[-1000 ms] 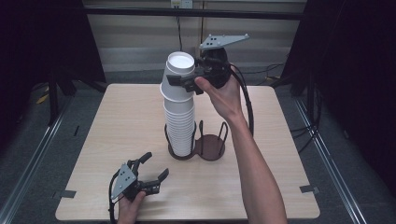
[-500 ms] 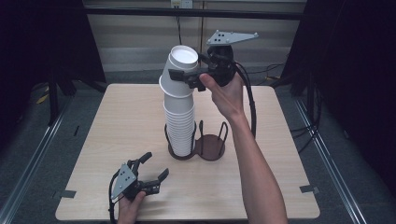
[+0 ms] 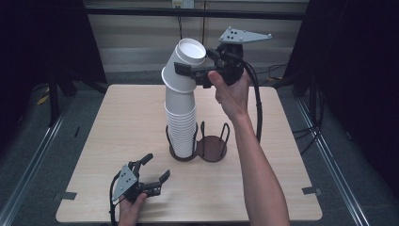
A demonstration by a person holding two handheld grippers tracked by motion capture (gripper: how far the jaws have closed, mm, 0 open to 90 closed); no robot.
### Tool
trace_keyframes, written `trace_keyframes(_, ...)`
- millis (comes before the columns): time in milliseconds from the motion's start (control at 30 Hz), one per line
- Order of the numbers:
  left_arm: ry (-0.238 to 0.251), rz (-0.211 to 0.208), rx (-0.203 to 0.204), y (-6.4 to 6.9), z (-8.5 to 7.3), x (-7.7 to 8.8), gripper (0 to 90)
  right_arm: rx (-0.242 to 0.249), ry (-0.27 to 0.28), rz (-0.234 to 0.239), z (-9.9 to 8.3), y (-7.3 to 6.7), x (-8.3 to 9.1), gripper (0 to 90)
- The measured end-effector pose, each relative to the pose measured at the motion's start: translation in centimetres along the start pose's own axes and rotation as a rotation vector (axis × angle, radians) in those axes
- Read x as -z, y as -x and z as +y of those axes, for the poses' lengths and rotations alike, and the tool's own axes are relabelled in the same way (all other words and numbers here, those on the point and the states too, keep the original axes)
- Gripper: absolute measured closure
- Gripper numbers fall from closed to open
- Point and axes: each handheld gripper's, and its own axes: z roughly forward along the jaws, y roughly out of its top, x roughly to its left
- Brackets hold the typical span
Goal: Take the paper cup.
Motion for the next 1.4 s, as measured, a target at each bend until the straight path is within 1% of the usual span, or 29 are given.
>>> trace_keyframes(67,0.002,0.000,0.003,0.0,0.0,0.0,15.8,0.001,0.008,0.003,0.1,-0.1,0.3,20.9)
trace_keyframes(133,0.000,0.002,0.002,0.0,0.0,0.0,15.8,0.004,0.012,-0.009,0.2,-0.1,0.6,20.9)
trace_keyframes(267,0.000,0.004,-0.001,0.0,0.0,0.0,15.8,-0.002,0.031,-0.009,0.1,-0.2,1.2,20.9)
trace_keyframes(533,0.001,0.001,0.002,0.0,0.0,0.0,15.8,-0.006,0.034,-0.020,0.0,0.0,2.5,21.0)
trace_keyframes(567,-0.001,0.008,-0.001,0.0,0.0,0.0,15.8,-0.004,0.037,-0.023,0.1,0.0,2.8,21.0)
trace_keyframes(600,0.001,0.004,0.008,0.1,0.0,0.0,15.8,-0.005,0.038,-0.024,0.1,0.0,2.9,21.0)
trace_keyframes(633,0.001,0.009,0.002,0.0,0.0,0.0,15.8,-0.004,0.038,-0.025,0.2,0.0,3.1,21.0)
trace_keyframes(700,0.001,0.009,0.003,0.0,0.0,0.0,15.8,-0.007,0.031,-0.059,0.2,0.0,3.6,21.0)
trace_keyframes(733,0.001,0.009,0.003,0.0,0.0,0.0,15.8,-0.010,0.031,-0.061,0.2,0.0,3.8,21.0)
trace_keyframes(767,0.002,0.006,0.010,0.1,0.0,0.0,15.8,-0.012,0.035,-0.055,0.1,0.1,4.0,21.0)
trace_keyframes(800,0.001,0.009,0.003,0.0,0.0,0.0,15.8,-0.014,0.036,-0.055,0.1,0.1,4.3,21.0)
trace_keyframes(833,0.002,0.006,0.011,0.1,0.0,0.0,15.8,-0.015,0.035,-0.057,0.1,0.1,4.4,21.1)
trace_keyframes(900,0.001,0.009,0.004,0.1,0.0,0.0,15.8,-0.015,0.031,-0.059,0.0,0.2,4.9,21.1)
trace_keyframes(1000,0.003,0.005,0.014,0.1,0.0,0.0,15.8,-0.013,0.028,-0.062,-0.1,0.2,5.5,21.1)
trace_keyframes(1033,0.002,0.004,0.003,0.0,0.0,0.0,15.8,-0.011,0.026,-0.063,-0.1,0.2,5.7,21.1)
trace_keyframes(1200,0.000,0.006,0.006,0.0,0.0,-0.1,15.5,-0.008,0.000,-0.076,-0.3,0.2,7.0,21.2)
trace_keyframes(1267,-0.003,0.012,0.007,0.0,0.0,-0.1,15.5,-0.008,-0.007,-0.081,-0.6,0.2,7.3,21.2)
trace_keyframes(1333,-0.011,0.021,0.022,0.1,0.0,-0.2,15.6,-0.005,-0.013,-0.080,-0.9,0.1,7.5,21.2)
trace_keyframes(1367,-0.016,0.029,0.013,0.0,0.1,-0.2,15.6,-0.001,-0.019,-0.077,-1.1,0.1,7.7,21.2)
trace_keyframes(1400,-0.017,0.028,0.019,0.1,0.1,-0.2,15.6,0.002,-0.023,-0.074,-1.4,0.0,7.7,21.3)
